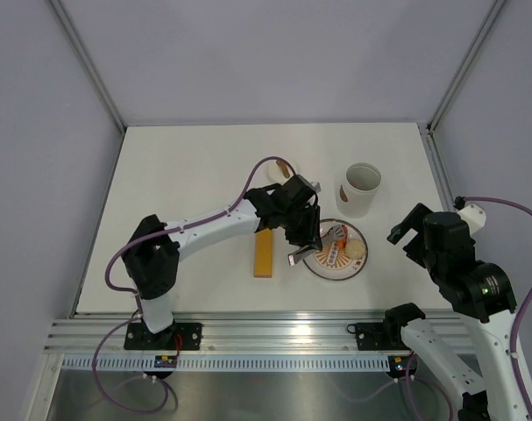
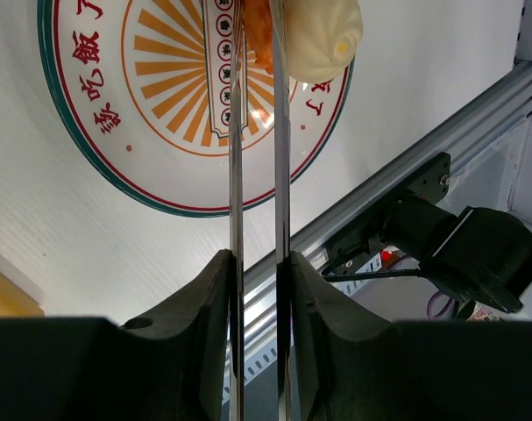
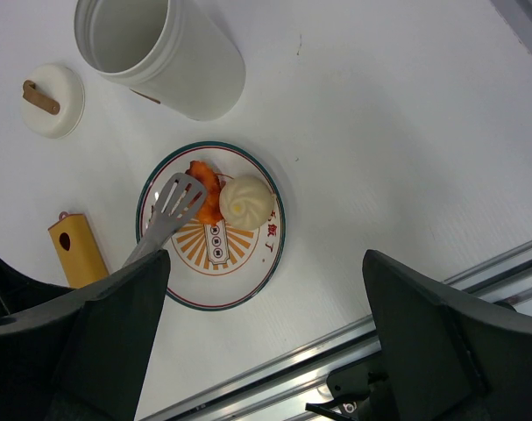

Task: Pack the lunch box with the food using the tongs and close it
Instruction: Pick up the fake food from the plate.

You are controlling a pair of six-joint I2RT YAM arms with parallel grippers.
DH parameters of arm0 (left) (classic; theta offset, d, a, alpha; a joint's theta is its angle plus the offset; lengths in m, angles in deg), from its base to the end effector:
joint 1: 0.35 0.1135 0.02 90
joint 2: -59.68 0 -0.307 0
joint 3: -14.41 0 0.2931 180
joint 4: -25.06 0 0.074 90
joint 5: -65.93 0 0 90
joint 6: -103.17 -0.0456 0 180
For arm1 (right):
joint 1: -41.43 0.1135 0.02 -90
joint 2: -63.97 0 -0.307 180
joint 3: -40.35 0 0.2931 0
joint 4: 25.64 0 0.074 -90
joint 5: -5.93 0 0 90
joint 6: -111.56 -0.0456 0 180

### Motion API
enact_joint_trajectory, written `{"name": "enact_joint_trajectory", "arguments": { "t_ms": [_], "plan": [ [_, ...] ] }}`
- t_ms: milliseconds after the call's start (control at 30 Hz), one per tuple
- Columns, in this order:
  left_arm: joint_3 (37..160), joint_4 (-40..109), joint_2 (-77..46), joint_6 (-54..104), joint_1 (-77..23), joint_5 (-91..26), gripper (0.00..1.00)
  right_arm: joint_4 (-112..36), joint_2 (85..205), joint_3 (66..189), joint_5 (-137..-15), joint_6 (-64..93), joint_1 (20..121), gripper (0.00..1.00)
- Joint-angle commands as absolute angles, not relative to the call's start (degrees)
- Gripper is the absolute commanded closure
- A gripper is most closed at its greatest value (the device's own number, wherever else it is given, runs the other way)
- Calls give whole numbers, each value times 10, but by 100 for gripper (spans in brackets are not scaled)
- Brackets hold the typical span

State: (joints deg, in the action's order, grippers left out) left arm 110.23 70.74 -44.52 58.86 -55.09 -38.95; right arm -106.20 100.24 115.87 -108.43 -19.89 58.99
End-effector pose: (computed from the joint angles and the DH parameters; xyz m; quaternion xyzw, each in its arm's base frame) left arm 0.2529 -0.3779 0.2728 0.1142 0.9371 -0.3139 0.1011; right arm 0.0879 0.0081 0.4043 0.2694 0.8533 0.0312 0.4454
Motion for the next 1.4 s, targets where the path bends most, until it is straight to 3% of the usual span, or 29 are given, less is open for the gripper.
{"name": "enact_joint_trajectory", "arguments": {
  "t_ms": [0,400,767,1367],
  "plan": [
    [1125,693,-395,569,-551,-388,100,-1051,1003,1156,-1087,-206,591,1],
    [1164,741,-373,518,-551,-340,100,-1056,999,1156,-1091,-206,591,1],
    [1283,801,-355,445,-550,-294,100,-1058,997,1161,-1096,-210,591,1],
    [1422,754,-464,440,-508,-314,100,-1079,1017,1191,-1105,-199,591,1]
  ]
}}
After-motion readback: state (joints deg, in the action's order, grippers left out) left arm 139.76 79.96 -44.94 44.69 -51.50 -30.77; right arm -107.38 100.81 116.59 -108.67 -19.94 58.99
